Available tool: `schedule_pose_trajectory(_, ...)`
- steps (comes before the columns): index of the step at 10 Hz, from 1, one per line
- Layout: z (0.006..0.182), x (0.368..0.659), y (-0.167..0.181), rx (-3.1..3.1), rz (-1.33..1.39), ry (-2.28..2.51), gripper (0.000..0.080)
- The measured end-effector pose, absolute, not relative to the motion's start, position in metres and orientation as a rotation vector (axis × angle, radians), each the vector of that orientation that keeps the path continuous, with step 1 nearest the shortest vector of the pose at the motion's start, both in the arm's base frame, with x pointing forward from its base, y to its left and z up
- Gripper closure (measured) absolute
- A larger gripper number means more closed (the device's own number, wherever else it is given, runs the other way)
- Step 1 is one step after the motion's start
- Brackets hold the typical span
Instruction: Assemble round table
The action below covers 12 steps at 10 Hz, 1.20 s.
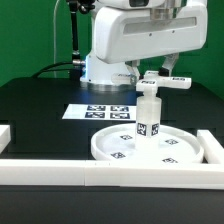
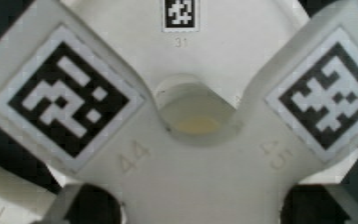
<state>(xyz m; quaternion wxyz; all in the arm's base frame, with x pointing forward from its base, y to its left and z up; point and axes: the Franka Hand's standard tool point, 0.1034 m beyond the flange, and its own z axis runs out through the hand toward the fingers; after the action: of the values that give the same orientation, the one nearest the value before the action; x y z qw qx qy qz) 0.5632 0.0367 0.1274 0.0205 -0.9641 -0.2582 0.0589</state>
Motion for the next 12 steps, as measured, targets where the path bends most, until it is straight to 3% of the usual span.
schedule_pose_trajectory(12, 0.114, 0.551, 0.038, -2.982, 0.219, -0.805, 0.0354)
